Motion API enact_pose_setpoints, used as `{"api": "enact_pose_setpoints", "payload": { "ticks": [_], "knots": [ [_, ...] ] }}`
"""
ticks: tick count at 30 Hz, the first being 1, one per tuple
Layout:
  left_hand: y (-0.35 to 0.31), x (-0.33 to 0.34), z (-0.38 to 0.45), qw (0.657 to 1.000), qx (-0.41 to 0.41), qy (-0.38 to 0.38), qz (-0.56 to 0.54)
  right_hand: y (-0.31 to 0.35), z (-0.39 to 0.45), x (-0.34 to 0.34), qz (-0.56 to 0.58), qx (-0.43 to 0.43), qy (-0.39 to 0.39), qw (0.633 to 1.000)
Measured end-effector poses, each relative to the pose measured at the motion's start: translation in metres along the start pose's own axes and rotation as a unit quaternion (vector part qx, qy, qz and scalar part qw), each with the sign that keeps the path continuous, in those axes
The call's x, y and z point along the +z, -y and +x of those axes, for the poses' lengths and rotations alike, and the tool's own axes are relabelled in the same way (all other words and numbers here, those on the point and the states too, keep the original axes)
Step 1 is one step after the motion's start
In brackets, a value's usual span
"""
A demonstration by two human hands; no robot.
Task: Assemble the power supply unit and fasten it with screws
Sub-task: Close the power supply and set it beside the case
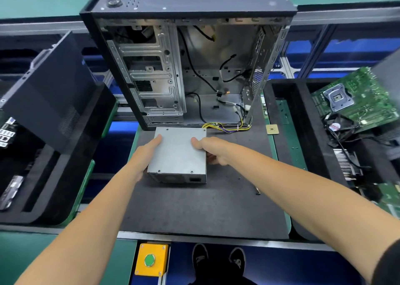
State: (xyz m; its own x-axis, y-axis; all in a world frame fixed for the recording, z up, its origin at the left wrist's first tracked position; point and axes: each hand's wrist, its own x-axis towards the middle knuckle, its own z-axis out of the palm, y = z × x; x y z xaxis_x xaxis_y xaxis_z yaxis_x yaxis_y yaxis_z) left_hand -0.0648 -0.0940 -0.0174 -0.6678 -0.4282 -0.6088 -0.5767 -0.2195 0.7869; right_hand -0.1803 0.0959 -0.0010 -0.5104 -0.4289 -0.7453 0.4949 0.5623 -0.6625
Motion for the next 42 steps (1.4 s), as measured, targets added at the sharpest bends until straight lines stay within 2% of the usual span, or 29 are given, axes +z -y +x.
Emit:
{"api": "enact_pose_setpoints", "payload": {
  "ticks": [13,17,23,28,34,38,42],
  "knots": [
    [0.001,0.002,0.001,1.000,0.009,-0.026,-0.015,0.000,0.009,-0.002,-0.023,0.007,-0.002,1.000],
    [-0.004,0.000,0.002,0.998,0.017,-0.056,0.028,0.000,0.009,-0.003,-0.033,0.009,0.000,0.999],
    [-0.009,0.003,0.000,0.996,-0.010,-0.047,0.075,-0.003,0.007,0.000,-0.051,-0.005,-0.018,0.999],
    [-0.015,0.015,-0.003,0.986,-0.017,-0.111,0.123,-0.002,0.011,0.000,-0.081,-0.025,-0.018,0.996],
    [-0.011,0.009,-0.007,0.985,-0.054,-0.051,0.153,-0.004,0.004,0.001,-0.102,-0.016,0.004,0.995],
    [-0.011,0.012,-0.005,0.985,-0.042,-0.065,0.153,0.002,0.001,0.001,-0.097,-0.001,0.022,0.995],
    [-0.008,0.024,-0.006,0.986,-0.036,-0.099,0.126,0.012,0.002,-0.002,-0.088,0.006,0.006,0.996]
  ]
}}
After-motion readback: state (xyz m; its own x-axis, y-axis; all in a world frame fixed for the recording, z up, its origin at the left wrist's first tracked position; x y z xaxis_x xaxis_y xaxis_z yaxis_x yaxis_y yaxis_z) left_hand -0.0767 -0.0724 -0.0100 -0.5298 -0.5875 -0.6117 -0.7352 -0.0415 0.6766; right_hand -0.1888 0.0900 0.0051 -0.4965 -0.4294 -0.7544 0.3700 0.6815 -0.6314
